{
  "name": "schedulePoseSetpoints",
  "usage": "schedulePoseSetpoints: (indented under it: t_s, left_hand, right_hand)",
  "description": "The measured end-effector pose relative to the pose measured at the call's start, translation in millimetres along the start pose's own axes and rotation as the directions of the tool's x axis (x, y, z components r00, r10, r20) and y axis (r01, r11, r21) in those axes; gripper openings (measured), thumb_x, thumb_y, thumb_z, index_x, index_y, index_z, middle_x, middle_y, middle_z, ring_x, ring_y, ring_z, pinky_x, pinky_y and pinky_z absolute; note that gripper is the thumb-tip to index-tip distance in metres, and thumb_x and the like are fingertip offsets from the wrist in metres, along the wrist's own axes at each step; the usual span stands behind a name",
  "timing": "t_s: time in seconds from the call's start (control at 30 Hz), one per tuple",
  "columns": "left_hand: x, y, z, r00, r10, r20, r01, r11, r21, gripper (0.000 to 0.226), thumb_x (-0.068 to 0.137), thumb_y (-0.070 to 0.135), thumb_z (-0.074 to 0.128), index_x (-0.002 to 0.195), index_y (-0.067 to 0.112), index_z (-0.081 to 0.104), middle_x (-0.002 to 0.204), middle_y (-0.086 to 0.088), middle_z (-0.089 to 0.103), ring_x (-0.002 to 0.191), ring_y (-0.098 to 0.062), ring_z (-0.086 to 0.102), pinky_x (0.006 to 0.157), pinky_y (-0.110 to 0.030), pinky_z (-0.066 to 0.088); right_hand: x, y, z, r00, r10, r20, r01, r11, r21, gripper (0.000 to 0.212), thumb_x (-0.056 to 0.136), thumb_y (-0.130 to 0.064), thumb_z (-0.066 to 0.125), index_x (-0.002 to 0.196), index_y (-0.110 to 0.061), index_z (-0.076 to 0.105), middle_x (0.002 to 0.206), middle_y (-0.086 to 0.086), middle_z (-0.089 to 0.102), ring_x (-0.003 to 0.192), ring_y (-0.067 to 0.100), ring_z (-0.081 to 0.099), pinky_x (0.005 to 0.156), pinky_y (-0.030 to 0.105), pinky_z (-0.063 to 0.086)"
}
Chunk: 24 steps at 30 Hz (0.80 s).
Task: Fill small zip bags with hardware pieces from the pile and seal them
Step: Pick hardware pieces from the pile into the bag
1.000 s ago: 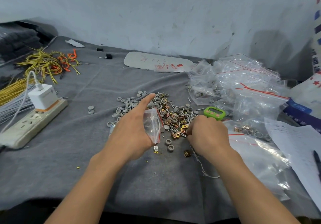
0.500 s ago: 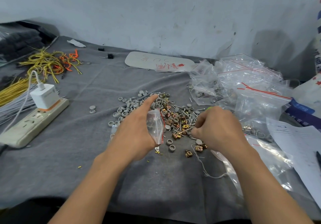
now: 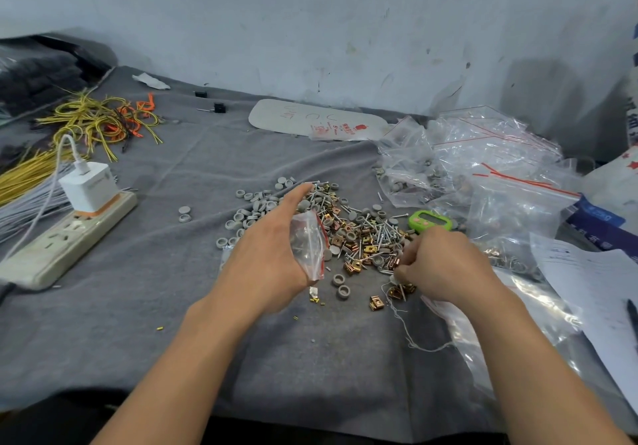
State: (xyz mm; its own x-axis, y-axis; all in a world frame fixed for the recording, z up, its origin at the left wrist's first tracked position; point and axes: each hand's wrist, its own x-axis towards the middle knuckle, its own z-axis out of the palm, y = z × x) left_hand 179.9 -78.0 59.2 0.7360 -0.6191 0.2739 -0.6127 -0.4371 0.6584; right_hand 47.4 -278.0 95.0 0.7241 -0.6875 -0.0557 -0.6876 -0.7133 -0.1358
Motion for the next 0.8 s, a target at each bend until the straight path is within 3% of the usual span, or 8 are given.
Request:
schedulePoseSetpoints:
  t_s: [0.07, 0.17, 0.27, 0.33, 0.47, 0.6, 0.7, 0.8]
  left_hand:
    - [0, 0, 0, 1.0, -0.005, -0.005, 0.005, 1.0, -0.003, 0.12, 0.06, 0.021, 0.087, 0.145, 0.065, 0.015, 0.094, 0.019, 0.059, 0.081, -0.001, 0.057, 0.066, -0.029, 0.047]
    - [1, 2, 2, 1.0, -0.008, -0.004, 0.008, 1.0, -0.004, 0.121, 0.061, 0.021, 0.087, 0.146, 0.065, 0.013, 0.098, 0.019, 0.058, 0.082, -0.002, 0.057, 0.069, -0.028, 0.047]
    - [0, 4, 3, 1.0, 0.002, -0.007, -0.002, 1.0, 0.008, 0.12, 0.062, 0.023, 0.087, 0.147, 0.063, 0.012, 0.103, 0.015, 0.057, 0.083, -0.008, 0.055, 0.07, -0.027, 0.044]
    - [-1, 4, 3, 1.0, -0.001, -0.004, 0.001, 1.0, 0.004, 0.12, 0.063, 0.024, 0.088, 0.148, 0.062, 0.012, 0.104, 0.014, 0.057, 0.082, -0.005, 0.054, 0.07, -0.028, 0.044]
    - [-1, 6, 1, 1.0, -0.002, 0.005, 0.002, 1.0, -0.017, 0.118, 0.062, 0.028, 0.086, 0.147, 0.063, 0.013, 0.1, 0.018, 0.057, 0.082, -0.003, 0.055, 0.07, -0.027, 0.045]
    - [-2, 11, -2, 0.998, 0.009, 0.055, -0.006, 0.999, -0.04, 0.116, 0.06, 0.029, 0.081, 0.145, 0.067, 0.011, 0.109, 0.016, 0.065, 0.091, -0.011, 0.064, 0.079, -0.033, 0.054]
    - [-1, 12, -3, 0.996, 0.012, 0.086, -0.007, 0.998, -0.058, 0.118, 0.06, 0.027, 0.082, 0.145, 0.066, 0.01, 0.106, 0.014, 0.068, 0.091, -0.011, 0.066, 0.083, -0.037, 0.056]
    - [1, 8, -6, 0.998, 0.004, 0.067, 0.002, 0.996, -0.09, 0.117, 0.062, 0.028, 0.083, 0.145, 0.066, 0.01, 0.093, 0.017, 0.067, 0.083, -0.002, 0.064, 0.076, -0.03, 0.054]
  right_hand:
    - [1, -1, 6, 1.0, 0.023, 0.019, -0.023, 1.0, 0.014, 0.025, 0.079, -0.049, 0.08, 0.084, -0.025, 0.076, 0.086, -0.001, 0.072, 0.087, 0.024, 0.066, 0.075, 0.03, 0.051]
    - [2, -8, 13, 0.998, 0.059, 0.033, -0.06, 0.998, 0.017, 0.03, 0.078, -0.043, 0.079, 0.096, -0.019, 0.072, 0.091, 0.003, 0.07, 0.09, 0.028, 0.066, 0.072, 0.031, 0.05]
    - [1, -10, 13, 0.997, 0.074, 0.009, -0.075, 0.996, 0.04, 0.022, 0.079, -0.038, 0.075, 0.091, -0.019, 0.074, 0.082, 0.001, 0.067, 0.083, 0.028, 0.063, 0.068, 0.029, 0.045]
    - [0, -11, 10, 0.997, 0.051, -0.052, -0.04, 0.982, 0.185, 0.017, 0.08, -0.038, 0.076, 0.082, -0.021, 0.078, 0.076, 0.0, 0.071, 0.078, 0.022, 0.067, 0.067, 0.028, 0.047]
    - [-8, -36, 0, 0.986, -0.05, -0.156, 0.149, 0.672, 0.726, 0.011, 0.076, -0.032, 0.084, 0.067, -0.029, 0.079, 0.049, -0.003, 0.063, 0.043, -0.001, 0.048, 0.047, 0.018, 0.04]
    - [-14, -75, 6, 0.971, -0.221, -0.096, 0.226, 0.697, 0.68, 0.008, 0.078, -0.028, 0.08, 0.072, -0.022, 0.081, 0.057, 0.0, 0.069, 0.051, 0.006, 0.055, 0.052, 0.028, 0.046]
    - [-14, -95, 15, 0.965, -0.261, -0.034, 0.206, 0.668, 0.715, 0.015, 0.082, -0.012, 0.067, 0.072, -0.005, 0.074, 0.058, 0.011, 0.067, 0.055, 0.021, 0.057, 0.054, 0.038, 0.047]
    - [-11, -92, 15, 0.975, -0.219, -0.029, 0.141, 0.515, 0.846, 0.019, 0.087, -0.011, 0.067, 0.071, -0.003, 0.075, 0.055, 0.002, 0.054, 0.055, 0.012, 0.045, 0.054, 0.026, 0.037]
